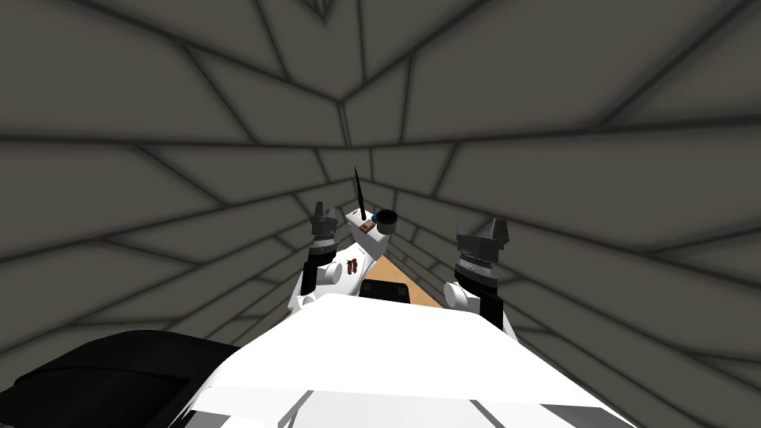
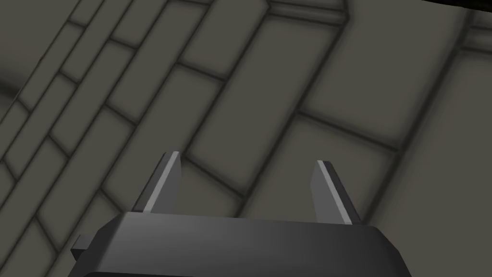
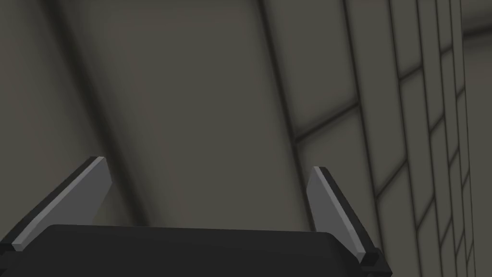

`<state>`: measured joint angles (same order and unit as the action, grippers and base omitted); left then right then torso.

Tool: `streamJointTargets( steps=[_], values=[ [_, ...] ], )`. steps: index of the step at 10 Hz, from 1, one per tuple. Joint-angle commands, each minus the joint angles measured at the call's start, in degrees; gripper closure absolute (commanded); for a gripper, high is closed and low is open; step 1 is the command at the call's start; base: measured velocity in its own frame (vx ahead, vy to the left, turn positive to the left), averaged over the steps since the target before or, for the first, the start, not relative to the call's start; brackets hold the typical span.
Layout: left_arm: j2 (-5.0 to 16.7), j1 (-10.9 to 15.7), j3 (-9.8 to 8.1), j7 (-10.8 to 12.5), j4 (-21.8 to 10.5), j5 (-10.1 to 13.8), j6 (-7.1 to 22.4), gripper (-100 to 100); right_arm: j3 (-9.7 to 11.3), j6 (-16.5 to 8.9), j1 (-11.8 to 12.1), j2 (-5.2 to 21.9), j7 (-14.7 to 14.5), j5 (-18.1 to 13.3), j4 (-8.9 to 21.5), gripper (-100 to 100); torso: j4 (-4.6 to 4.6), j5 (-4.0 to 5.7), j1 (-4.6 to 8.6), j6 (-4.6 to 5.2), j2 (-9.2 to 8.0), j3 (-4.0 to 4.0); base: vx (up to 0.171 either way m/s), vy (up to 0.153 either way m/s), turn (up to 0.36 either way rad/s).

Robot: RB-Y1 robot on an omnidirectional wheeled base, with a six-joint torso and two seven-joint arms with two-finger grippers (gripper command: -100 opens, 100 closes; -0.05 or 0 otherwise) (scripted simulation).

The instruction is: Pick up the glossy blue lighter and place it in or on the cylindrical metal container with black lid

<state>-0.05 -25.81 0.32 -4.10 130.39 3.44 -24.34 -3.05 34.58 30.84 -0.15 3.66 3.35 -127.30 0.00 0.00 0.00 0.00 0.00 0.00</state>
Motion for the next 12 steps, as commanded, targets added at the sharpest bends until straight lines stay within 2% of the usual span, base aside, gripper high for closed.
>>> streamJointTargets(
  steps=[1,5,6,8,9,10,11,12],
  values=[
    [1.3,2.1,-0.08,-0.8,-1.4,0.2,1.7,-100,0.0,0.0,0.0,0.0,0.0,0.0,0.0,0,0.0,0.0,0.0,0.0,0.0,0.0,-0.001,0.009,0.044],
    [4.3,8.6,-0.34,-3.3,-6.8,0.9,7.5,-100,0.0,0.0,0.0,0.0,0.0,0.0,0.0,0,0.01,-0.03,-0.12,0.0,0.04,-0.03,0.001,0.016,0.028],
    [4.3,9.1,-0.34,-3.3,-6.8,0.9,7.7,-100,0.0,0.0,0.0,0.0,0.0,0.0,0.0,0,0.01,-0.01,-0.04,0.01,0.04,-0.03,0.0,0.0,0.0],
    [5.9,13.5,-0.51,-4.9,-10.9,1.3,11.4,-100,0.0,0.0,0.0,0.0,0.0,0.0,0.0,0,0.01,0.0,0.0,0.01,0.05,-0.03,0.002,-0.002,0.007],
    [5.9,13.9,-0.51,-4.9,-10.9,1.3,12.0,-100,0.0,0.0,0.0,0.0,0.0,0.0,0.0,0,0.01,0.0,0.0,0.0,0.05,-0.03,0.0,0.0,0.0],
    [6.6,16.4,-0.61,-5.7,-13.3,1.5,14.5,-100,0.0,0.0,0.0,0.0,0.0,0.0,0.0,0,0.01,0.0,-0.01,0.0,0.03,-0.02,0.0,0.0,0.0],
    [6.6,16.6,-0.61,-5.7,-13.3,1.5,14.5,-100,0.0,0.0,0.0,0.0,0.0,0.0,0.0,0,0.01,0.0,0.0,0.01,0.03,-0.02,0.006,-0.006,0.02],
    [7.4,18.7,-0.71,-6.5,-15.4,1.7,17.1,-100,0.0,0.0,0.0,0.0,0.0,0.0,0.0,0,0.01,0.0,0.02,-0.01,0.04,-0.02,0.0,0.0,0.0]
  ],
)
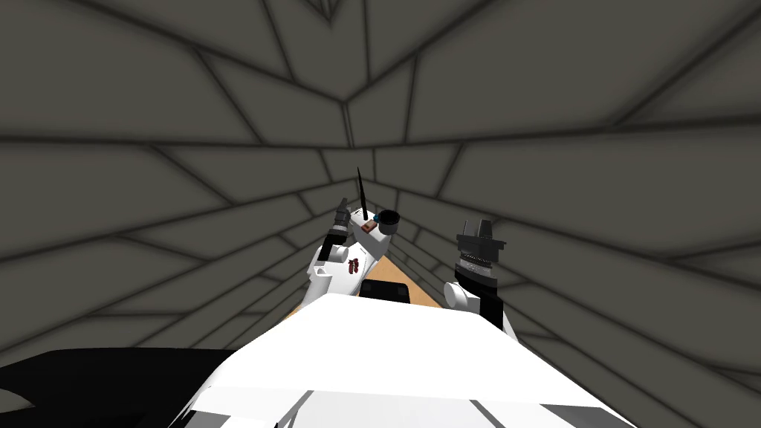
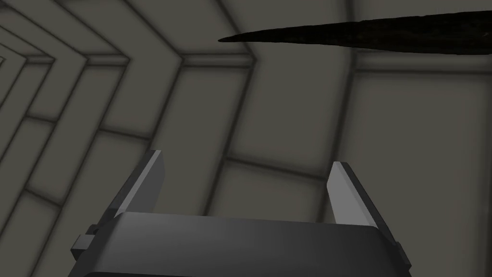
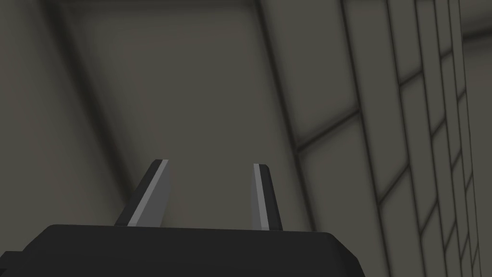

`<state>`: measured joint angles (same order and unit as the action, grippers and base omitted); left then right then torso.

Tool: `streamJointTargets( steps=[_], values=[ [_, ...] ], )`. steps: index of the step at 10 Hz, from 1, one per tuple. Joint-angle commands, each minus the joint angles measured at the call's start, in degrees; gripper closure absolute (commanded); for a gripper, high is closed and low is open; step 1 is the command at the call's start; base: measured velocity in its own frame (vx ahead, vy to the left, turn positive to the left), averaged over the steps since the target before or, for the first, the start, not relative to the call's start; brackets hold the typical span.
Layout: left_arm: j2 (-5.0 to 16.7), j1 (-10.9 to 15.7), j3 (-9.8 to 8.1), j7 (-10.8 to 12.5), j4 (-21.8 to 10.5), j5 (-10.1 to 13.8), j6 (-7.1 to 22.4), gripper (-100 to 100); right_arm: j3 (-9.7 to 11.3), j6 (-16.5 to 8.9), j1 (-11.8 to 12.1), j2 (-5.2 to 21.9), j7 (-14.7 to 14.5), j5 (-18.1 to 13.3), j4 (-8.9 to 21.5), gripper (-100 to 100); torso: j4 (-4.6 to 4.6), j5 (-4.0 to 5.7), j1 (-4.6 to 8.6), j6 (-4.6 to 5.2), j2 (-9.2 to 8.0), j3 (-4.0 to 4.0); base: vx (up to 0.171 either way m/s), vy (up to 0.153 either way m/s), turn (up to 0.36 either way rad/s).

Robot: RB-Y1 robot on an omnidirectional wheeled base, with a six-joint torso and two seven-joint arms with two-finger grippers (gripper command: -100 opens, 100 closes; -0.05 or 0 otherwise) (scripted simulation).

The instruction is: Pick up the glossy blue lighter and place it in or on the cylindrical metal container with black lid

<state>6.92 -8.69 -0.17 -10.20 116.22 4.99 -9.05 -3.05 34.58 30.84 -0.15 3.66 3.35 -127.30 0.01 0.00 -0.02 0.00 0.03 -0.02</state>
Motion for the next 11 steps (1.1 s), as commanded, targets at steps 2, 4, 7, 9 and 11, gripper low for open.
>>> streamJointTargets(
  steps=[2,4,7,9,11],
  values=[
    [1.1,4.4,-0.33,-1.3,-3.9,0.3,4.1,-100,0.0,0.0,0.0,0.0,0.0,0.0,0.0,0,-0.01,0.0,0.0,0.0,-0.01,0.01,-0.004,0.004,-0.014],
    [1.8,7.5,-0.44,-2.1,-6.8,0.5,6.9,-100,0.0,0.0,0.0,0.0,0.0,0.0,0.0,0,0.0,0.0,0.03,-0.01,0.01,0.0,0.007,-0.007,0.022],
    [1.8,8.1,-0.44,-2.1,-7.5,0.5,7.4,-100,0.0,0.0,0.0,0.0,0.0,0.0,0.0,0,0.0,0.01,0.03,-0.02,0.0,0.0,0.001,-0.001,0.002],
    [1.8,8.1,-0.44,-2.1,-7.5,0.5,7.4,-100,0.0,0.0,0.0,0.0,0.0,0.0,0.0,0,-0.01,0.0,0.01,-0.02,-0.03,0.02,0.0,0.0,0.0],
    [1.8,8.1,-0.44,-2.1,-7.5,0.5,7.4,-100,0.0,0.0,0.0,0.0,0.0,0.0,0.0,0,-0.01,0.0,0.02,-0.02,-0.03,0.02,0.0,0.0,0.0]
  ],
)
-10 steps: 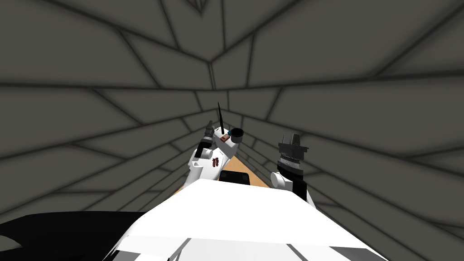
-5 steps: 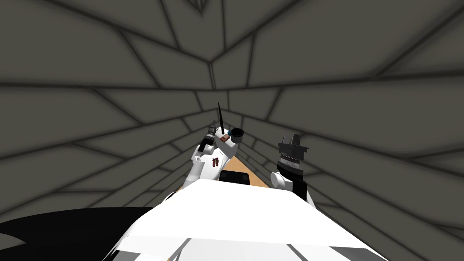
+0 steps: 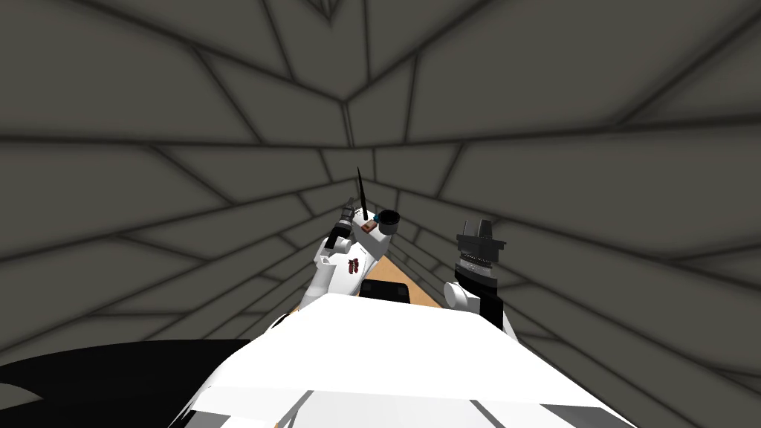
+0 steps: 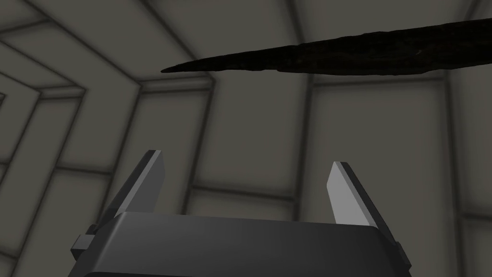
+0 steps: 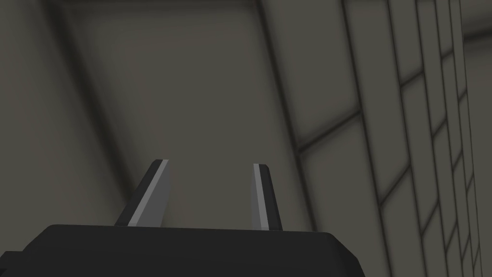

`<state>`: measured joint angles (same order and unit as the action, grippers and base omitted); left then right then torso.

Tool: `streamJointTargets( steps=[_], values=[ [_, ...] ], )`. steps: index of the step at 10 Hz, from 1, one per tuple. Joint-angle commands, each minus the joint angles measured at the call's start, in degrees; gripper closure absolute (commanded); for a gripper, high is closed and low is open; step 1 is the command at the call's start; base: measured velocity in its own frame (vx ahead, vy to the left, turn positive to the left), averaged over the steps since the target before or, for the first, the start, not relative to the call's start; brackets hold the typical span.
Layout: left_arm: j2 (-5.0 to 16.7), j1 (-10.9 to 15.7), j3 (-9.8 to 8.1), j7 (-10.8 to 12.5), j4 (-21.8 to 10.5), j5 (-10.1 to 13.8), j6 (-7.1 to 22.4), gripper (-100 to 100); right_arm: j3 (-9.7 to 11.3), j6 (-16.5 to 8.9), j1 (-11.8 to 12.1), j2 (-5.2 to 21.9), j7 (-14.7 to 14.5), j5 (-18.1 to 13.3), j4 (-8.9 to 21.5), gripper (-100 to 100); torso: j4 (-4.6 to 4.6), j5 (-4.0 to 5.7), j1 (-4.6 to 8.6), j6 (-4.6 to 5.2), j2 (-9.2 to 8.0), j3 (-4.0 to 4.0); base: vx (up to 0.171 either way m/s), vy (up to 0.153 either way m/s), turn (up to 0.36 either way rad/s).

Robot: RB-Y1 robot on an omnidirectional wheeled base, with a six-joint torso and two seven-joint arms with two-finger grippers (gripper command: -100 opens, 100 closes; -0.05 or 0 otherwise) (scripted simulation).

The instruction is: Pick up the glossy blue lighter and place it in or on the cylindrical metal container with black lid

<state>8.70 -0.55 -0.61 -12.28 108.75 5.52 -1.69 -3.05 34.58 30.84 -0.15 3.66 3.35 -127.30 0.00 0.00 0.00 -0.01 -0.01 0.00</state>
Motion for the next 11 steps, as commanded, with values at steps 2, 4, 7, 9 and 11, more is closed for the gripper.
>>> streamJointTargets(
  steps=[2,4,7,9,11],
  values=[
    [0.0,0.0,0.0,0.0,0.0,0.0,0.0,-100,0.0,0.0,0.0,0.0,0.0,0.0,0.0,0,0.0,0.0,-0.01,0.0,-0.01,0.01,-0.002,0.002,-0.006],
    [-0.1,3.1,-0.01,-0.1,-3.4,-0.6,3.0,-100,0.0,0.0,0.0,0.0,0.0,0.0,0.0,0,0.0,0.0,-0.01,0.01,0.0,0.0,-0.006,0.006,-0.02],
    [-0.2,7.5,-0.2,-0.3,-8.1,-1.3,7.1,-100,0.0,0.0,0.0,0.0,0.0,0.0,0.0,0,0.0,-0.01,-0.02,0.01,0.0,0.0,-0.001,0.007,-0.029],
    [-0.3,9.3,-0.31,-0.3,-10.4,-1.6,8.8,-100,0.0,0.0,0.0,0.0,0.0,0.0,0.0,0,0.01,0.0,0.0,0.0,0.04,-0.02,0.013,0.0,-0.013],
    [-0.3,11.2,-0.44,-0.4,-12.7,-1.9,10.6,-100,0.0,0.0,0.0,0.0,0.0,0.0,0.0,0,0.02,0.0,-0.01,0.01,0.07,-0.05,0.002,0.005,-0.022]
  ],
)
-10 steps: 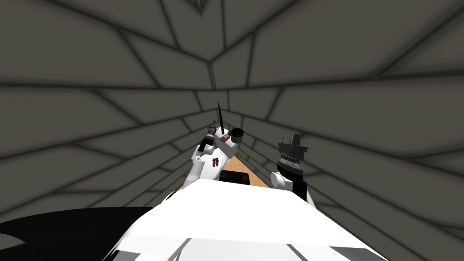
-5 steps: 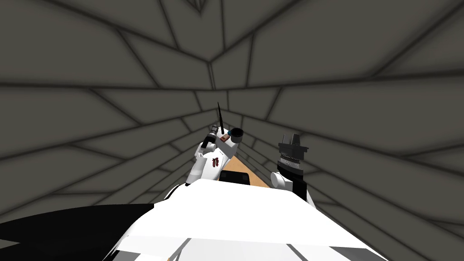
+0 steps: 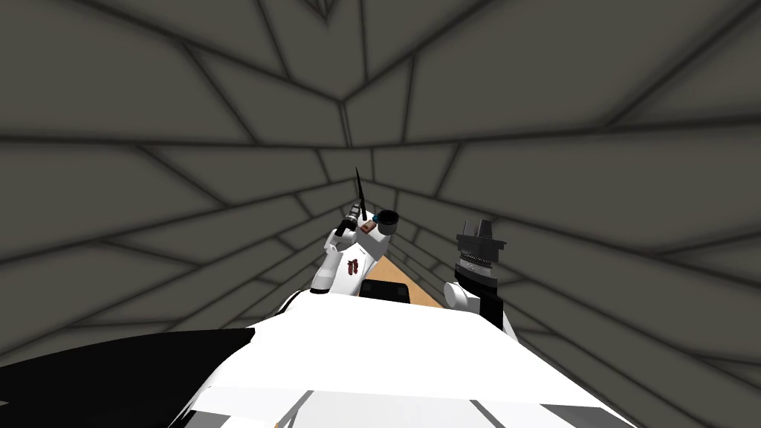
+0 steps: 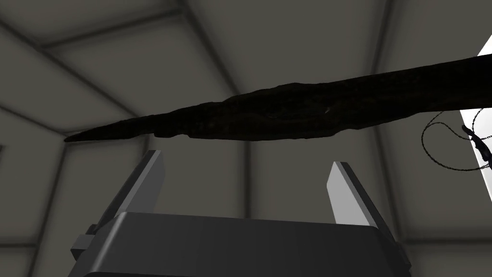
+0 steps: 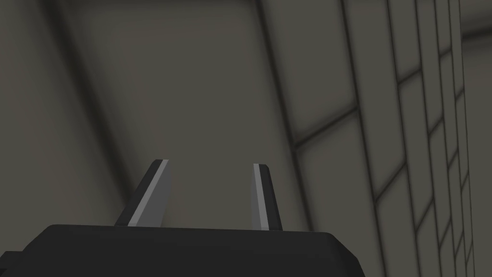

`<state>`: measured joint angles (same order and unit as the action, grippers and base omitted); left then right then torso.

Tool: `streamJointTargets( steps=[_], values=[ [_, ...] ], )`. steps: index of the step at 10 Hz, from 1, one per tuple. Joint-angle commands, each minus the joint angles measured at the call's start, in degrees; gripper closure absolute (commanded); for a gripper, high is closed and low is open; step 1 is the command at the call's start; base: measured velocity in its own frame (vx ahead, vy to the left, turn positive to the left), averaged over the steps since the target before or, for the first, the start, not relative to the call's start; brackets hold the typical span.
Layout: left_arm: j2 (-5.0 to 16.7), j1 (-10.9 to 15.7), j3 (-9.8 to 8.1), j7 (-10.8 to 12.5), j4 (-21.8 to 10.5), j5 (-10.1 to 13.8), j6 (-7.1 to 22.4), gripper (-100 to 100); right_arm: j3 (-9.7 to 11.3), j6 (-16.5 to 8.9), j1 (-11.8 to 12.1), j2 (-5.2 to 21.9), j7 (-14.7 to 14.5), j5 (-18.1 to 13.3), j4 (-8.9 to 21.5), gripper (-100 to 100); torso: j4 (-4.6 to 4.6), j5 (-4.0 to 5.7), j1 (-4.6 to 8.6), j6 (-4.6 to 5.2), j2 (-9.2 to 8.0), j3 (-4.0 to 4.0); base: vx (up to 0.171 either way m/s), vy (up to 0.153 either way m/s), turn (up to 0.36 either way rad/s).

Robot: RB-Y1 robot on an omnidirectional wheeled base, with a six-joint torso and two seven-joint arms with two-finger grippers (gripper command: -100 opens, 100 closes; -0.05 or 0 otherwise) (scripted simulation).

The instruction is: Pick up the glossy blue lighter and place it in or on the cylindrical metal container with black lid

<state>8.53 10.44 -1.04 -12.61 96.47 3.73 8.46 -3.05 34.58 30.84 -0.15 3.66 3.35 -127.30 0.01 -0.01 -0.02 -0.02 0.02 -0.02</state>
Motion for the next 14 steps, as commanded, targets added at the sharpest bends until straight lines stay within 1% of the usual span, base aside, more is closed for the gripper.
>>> streamJointTargets(
  steps=[1,2,3,4,5,6,7,8,9,10,11,12,13,14],
  values=[
    [-0.2,2.4,-0.16,-0.1,-2.9,-0.5,2.5,-100,0.0,0.0,0.0,0.0,0.0,0.0,0.0,0,0.0,0.0,0.0,0.0,0.0,0.0,0.015,0.004,-0.028],
    [-0.3,4.6,-0.33,-0.1,-5.0,-0.8,4.0,-100,0.0,0.0,0.0,0.0,0.0,0.0,0.0,0,0.01,0.0,0.01,0.02,0.05,-0.03,0.016,0.011,-0.052],
    [-0.3,4.6,-0.33,-0.1,-5.7,-0.8,4.6,-100,0.0,0.0,0.0,0.0,0.0,0.0,0.0,0,0.01,0.0,0.0,0.02,0.06,-0.03,-0.003,0.006,-0.022],
    [-0.3,7.0,-0.52,-0.2,-8.0,-1.1,6.6,-100,0.0,0.0,0.0,0.0,0.0,0.0,0.0,0,0.0,0.0,0.0,0.0,0.0,0.0,-0.008,0.008,-0.027],
    [-0.3,7.0,-0.52,-0.2,-8.6,-1.1,6.8,-100,0.0,0.0,0.0,0.0,0.0,0.0,0.0,0,-0.01,0.0,-0.01,0.01,-0.02,0.01,-0.007,0.007,-0.021],
    [-0.3,9.4,-0.74,-0.2,-11.0,-1.5,9.1,-100,0.0,0.0,0.0,0.0,0.0,0.0,0.0,0,-0.01,0.0,0.0,0.0,-0.03,0.02,0.02,0.007,-0.039],
    [-0.3,9.4,-0.74,-0.2,-11.7,-1.5,9.1,-100,0.0,0.0,0.0,0.0,0.0,0.0,0.0,0,0.0,0.0,0.0,0.01,0.04,-0.02,0.036,0.002,-0.02],
    [-0.3,11.9,-0.98,-0.3,-14.0,-1.8,11.3,-100,0.0,0.0,0.0,0.0,0.0,0.0,0.0,0,0.02,0.0,0.01,0.0,0.1,-0.06,0.026,0.007,-0.034],
    [-0.3,12.0,-0.98,-0.3,-14.8,-1.8,11.5,-100,0.0,0.0,0.0,0.0,0.0,0.0,0.0,0,0.02,0.0,0.0,0.01,0.1,-0.05,-0.006,0.01,-0.033],
    [-0.3,14.3,-1.25,-0.4,-16.4,-2.2,14.0,-100,0.0,0.0,0.0,0.0,0.0,0.0,0.0,0,0.01,0.0,-0.01,0.0,0.0,-0.01,0.05,0.007,-0.042],
    [-0.3,14.6,-1.25,-0.4,-18.1,-2.2,14.0,-100,0.0,0.0,0.0,0.0,0.0,0.0,0.0,0,0.02,0.0,0.01,0.01,0.14,-0.07,0.023,0.001,-0.007],
    [-0.3,14.6,-1.25,-0.4,-18.1,-2.2,14.0,-100,0.0,0.0,0.0,0.0,0.0,0.0,0.0,0,0.03,0.0,0.02,-0.01,0.08,-0.05,0.0,0.0,0.0],
    [-0.3,17.0,-1.55,-0.4,-20.0,-2.5,16.6,-100,0.0,0.0,0.0,0.0,0.0,0.0,0.0,0,0.01,0.0,0.02,-0.01,0.02,-0.01,-0.012,0.012,-0.038],
    [-0.3,17.3,-1.55,-0.4,-21.5,-2.5,16.6,-100,0.0,0.0,0.0,0.0,0.0,0.0,0.0,0,-0.01,0.0,-0.01,0.01,-0.03,0.02,0.017,0.007,-0.031]
  ],
)
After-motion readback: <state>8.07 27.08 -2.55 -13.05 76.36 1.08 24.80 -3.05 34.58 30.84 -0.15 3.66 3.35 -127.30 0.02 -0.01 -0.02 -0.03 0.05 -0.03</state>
